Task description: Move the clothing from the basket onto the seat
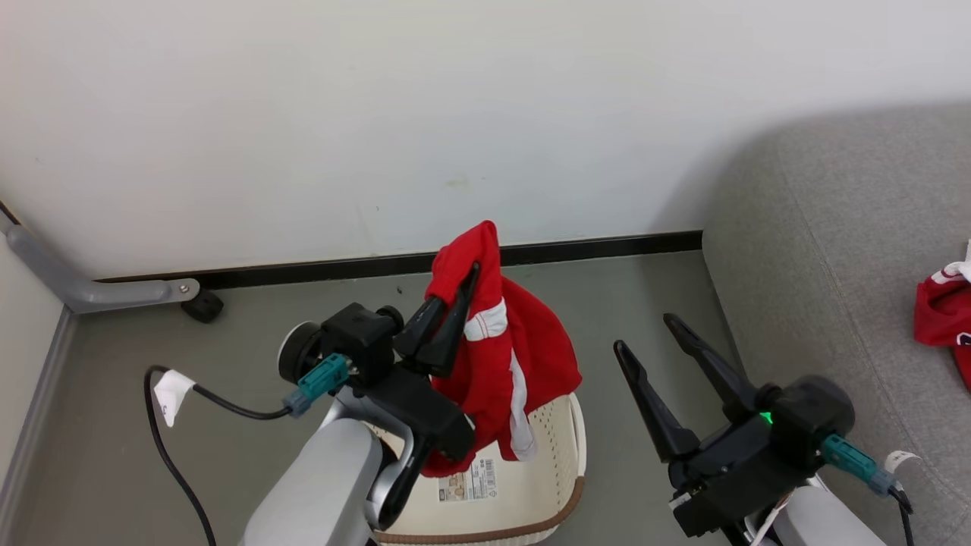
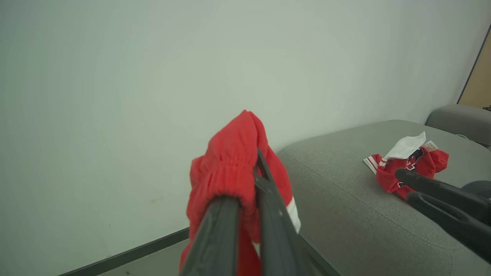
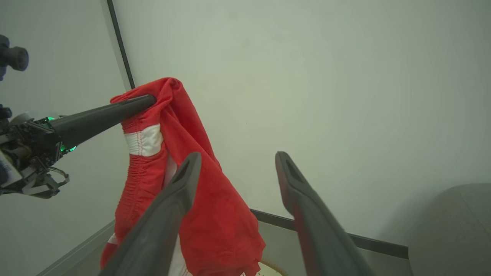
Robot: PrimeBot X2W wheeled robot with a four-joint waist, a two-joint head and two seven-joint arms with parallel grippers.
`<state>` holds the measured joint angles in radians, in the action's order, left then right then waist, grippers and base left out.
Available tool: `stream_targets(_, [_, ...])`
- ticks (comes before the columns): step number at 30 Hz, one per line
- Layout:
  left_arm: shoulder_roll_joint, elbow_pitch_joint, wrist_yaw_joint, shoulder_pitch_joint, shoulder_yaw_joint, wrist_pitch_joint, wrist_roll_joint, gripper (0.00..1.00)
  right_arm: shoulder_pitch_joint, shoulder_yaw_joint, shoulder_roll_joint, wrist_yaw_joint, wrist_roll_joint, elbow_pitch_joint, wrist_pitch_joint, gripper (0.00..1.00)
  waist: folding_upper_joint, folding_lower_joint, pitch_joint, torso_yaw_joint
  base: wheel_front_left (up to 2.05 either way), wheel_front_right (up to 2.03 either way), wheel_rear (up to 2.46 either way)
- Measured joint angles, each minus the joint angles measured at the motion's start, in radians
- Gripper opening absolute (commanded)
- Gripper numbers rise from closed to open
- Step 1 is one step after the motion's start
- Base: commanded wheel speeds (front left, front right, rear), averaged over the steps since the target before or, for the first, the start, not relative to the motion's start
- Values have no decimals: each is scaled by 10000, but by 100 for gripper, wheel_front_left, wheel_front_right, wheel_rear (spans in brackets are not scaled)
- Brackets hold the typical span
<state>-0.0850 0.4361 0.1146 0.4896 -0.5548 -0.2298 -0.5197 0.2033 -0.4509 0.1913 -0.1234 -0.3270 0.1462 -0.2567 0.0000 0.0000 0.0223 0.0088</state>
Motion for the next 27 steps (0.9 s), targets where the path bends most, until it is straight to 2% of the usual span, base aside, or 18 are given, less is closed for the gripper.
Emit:
stream_targets(12, [230, -554, 10, 538, -571, 364, 138, 0, 1614, -2355, 408, 0, -257, 1394, 6, 100, 0, 0, -39, 625, 0, 0, 0])
stream_targets(21, [257, -746, 13, 841, -713, 522, 119, 0, 2940, -3555, 270, 0, -1108, 3080, 90, 100, 0, 1, 124, 925, 0, 0, 0])
stream_targets(27, [295, -888, 84, 1063, -903, 625, 102, 0, 3472, -4846, 107, 0, -1852, 3942, 184, 100, 0, 0, 223, 1138, 0, 0, 0])
